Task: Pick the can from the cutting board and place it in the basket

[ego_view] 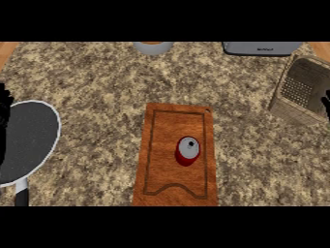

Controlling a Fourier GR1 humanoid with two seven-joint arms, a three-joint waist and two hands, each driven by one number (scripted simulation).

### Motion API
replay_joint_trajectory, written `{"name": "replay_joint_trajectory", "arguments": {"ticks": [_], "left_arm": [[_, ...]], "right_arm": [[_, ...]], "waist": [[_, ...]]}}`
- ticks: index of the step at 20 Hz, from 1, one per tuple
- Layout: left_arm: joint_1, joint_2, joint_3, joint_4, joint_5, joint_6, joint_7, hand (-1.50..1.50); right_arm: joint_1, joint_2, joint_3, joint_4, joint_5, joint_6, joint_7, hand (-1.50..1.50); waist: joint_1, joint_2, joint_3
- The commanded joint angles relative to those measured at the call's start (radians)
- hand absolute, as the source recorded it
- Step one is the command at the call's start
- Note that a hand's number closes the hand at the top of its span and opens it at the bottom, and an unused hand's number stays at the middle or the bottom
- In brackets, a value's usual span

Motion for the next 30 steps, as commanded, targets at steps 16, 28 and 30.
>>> {"name": "replay_joint_trajectory", "arguments": {"ticks": [16,28,30], "left_arm": [[0.007,-0.253,-0.167,-0.177,0.074,0.013,0.110,0.00],[0.063,-0.248,-0.172,-0.186,0.063,0.006,0.087,0.00],[0.052,-0.276,-0.203,-0.202,0.044,0.022,0.085,0.00]], "right_arm": [[-0.090,0.328,0.677,-0.255,0.677,-0.242,0.207,-1.50],[-0.303,0.034,0.608,-0.421,0.942,0.290,0.921,-1.50],[-0.378,0.041,0.586,-0.473,0.852,0.427,1.029,-1.50]], "waist": [[-0.023,-0.025,0.025],[-0.027,-0.028,0.018],[-0.013,-0.021,0.021]]}}
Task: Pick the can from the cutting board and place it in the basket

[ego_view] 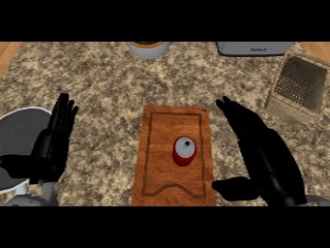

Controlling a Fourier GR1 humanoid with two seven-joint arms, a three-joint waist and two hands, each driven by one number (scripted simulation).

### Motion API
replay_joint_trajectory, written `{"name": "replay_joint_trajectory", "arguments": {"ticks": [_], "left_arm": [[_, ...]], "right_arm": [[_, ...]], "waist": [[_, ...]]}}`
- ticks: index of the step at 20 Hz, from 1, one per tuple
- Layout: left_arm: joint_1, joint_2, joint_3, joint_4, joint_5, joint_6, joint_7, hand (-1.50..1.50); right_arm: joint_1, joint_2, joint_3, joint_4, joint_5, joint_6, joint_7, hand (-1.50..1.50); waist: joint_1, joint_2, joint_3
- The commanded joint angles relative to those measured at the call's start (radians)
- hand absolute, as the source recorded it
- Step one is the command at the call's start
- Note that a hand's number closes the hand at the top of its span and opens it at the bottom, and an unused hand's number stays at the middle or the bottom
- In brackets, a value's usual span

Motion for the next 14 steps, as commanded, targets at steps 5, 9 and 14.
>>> {"name": "replay_joint_trajectory", "arguments": {"ticks": [5,9,14], "left_arm": [[-0.020,-0.021,-0.036,-0.032,-0.044,0.029,0.029,0.00],[0.044,-0.009,-0.027,-0.090,-0.006,-0.007,0.037,0.00],[-0.033,-0.008,0.000,-0.040,-0.018,0.004,0.057,0.00]], "right_arm": [[-0.224,0.135,0.006,-0.159,-0.228,0.390,0.469,-1.50],[-0.278,0.200,0.041,-0.139,-0.234,0.377,0.599,-1.50],[-0.307,0.131,0.012,-0.028,-0.270,0.423,0.545,-1.50]], "waist": [[0.029,0.015,0.007],[0.035,0.011,0.007],[0.018,0.017,0.008]]}}
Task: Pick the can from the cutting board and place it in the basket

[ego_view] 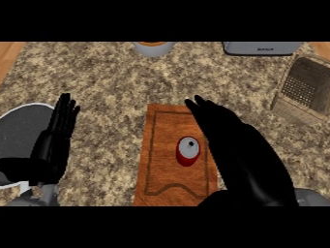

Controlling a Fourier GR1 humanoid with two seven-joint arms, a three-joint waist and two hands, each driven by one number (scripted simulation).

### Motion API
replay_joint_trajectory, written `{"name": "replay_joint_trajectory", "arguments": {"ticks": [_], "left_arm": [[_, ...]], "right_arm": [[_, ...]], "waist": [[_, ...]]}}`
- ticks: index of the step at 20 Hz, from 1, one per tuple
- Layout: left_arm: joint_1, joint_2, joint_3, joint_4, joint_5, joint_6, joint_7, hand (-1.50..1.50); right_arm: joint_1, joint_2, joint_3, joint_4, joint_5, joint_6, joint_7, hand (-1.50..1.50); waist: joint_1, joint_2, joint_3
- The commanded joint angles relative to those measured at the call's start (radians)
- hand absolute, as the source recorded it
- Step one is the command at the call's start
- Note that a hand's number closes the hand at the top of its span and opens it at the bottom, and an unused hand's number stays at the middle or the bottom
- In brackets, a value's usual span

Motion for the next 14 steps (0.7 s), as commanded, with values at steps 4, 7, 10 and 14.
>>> {"name": "replay_joint_trajectory", "arguments": {"ticks": [4,7,10,14], "left_arm": [[-0.030,-0.009,0.009,0.032,-0.026,0.009,-0.007,0.00],[0.031,0.009,0.024,-0.021,0.005,-0.026,-0.005,0.00],[0.022,-0.054,-0.034,-0.045,-0.059,0.043,0.018,0.00],[-0.004,-0.001,0.049,-0.011,-0.006,-0.034,0.016,0.00]], "right_arm": [[-0.062,0.045,0.033,0.107,0.018,0.104,0.229,-1.50],[-0.004,0.078,0.065,0.096,0.080,0.056,0.225,-1.50],[0.048,0.048,0.030,0.119,0.085,0.072,0.110,-1.50],[0.101,0.115,0.073,0.123,0.151,0.058,0.104,-1.50]], "waist": [[-0.006,0.004,0.001],[-0.002,0.002,0.003],[-0.003,0.004,0.004],[-0.004,0.005,0.004]]}}
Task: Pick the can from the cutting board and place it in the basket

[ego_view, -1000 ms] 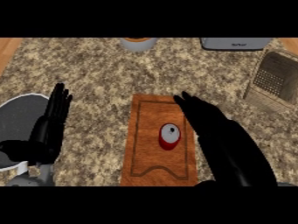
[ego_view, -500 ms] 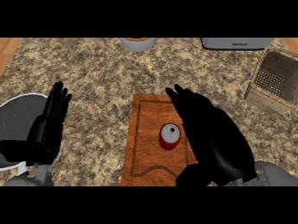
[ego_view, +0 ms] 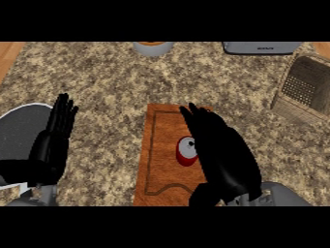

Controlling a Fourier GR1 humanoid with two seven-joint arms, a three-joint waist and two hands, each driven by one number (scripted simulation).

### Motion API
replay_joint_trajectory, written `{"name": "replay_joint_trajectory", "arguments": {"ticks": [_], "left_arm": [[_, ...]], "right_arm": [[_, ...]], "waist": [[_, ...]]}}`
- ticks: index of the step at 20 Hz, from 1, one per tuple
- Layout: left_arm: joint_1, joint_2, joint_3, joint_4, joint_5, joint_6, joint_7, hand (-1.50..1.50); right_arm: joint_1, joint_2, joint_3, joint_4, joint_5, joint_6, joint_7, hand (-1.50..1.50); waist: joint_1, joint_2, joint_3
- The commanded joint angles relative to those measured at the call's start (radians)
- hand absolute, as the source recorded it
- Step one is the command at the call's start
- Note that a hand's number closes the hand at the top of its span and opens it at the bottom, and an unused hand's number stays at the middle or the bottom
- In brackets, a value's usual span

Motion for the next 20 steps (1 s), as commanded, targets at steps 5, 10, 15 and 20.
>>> {"name": "replay_joint_trajectory", "arguments": {"ticks": [5,10,15,20], "left_arm": [[-0.044,0.026,0.055,0.017,0.009,-0.052,0.039,0.00],[0.027,-0.026,-0.018,-0.071,-0.052,-0.001,0.050,0.00],[0.032,-0.035,0.024,-0.029,-0.027,-0.056,0.004,0.00],[0.009,-0.054,0.037,-0.046,-0.055,-0.031,0.056,0.00]], "right_arm": [[0.038,0.114,0.014,0.077,0.123,0.022,0.074,-1.50],[0.094,0.112,0.016,0.125,0.223,0.003,0.012,-1.50],[0.087,0.186,-0.030,0.181,0.273,0.038,-0.029,-1.50],[0.129,0.265,-0.015,0.219,0.345,0.034,-0.029,-1.50]], "waist": [[0.001,0.002,0.001],[0.006,0.001,0.001],[0.005,0.002,0.001],[0.004,0.002,0.001]]}}
